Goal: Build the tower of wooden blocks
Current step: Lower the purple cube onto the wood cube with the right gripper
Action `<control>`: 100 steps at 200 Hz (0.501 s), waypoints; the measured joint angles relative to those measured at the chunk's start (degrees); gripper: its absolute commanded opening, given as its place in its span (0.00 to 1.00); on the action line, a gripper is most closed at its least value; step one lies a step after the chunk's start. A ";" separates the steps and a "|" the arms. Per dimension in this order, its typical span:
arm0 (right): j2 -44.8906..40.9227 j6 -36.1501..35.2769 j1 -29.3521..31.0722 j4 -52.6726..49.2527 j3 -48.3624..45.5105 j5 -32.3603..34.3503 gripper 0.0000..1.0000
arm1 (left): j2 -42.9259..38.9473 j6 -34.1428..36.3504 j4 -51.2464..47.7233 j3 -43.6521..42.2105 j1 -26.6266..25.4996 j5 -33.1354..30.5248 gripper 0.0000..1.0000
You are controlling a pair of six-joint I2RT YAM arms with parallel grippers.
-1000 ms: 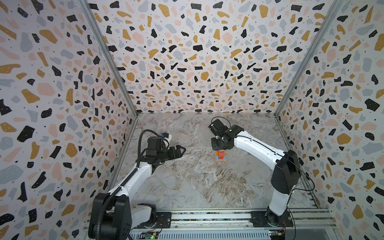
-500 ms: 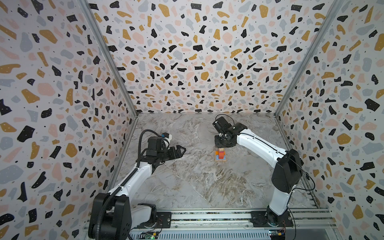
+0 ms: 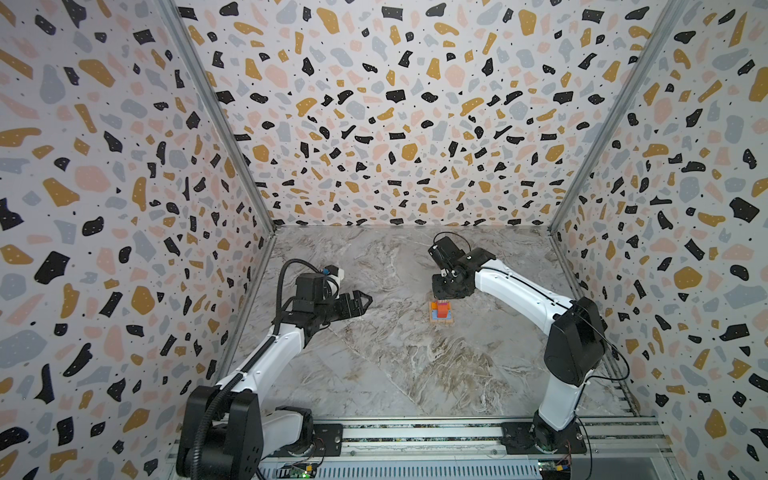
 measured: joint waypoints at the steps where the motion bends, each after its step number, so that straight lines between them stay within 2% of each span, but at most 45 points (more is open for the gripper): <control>1: 0.00 0.00 0.00 0.00 0.00 -0.02 0.26 | 0.00 0.02 0.00 0.00 0.00 0.00 0.94; 100: 0.00 0.02 0.00 1.38 -0.48 -0.55 0.27 | 0.00 0.02 0.00 0.00 -0.02 0.00 0.94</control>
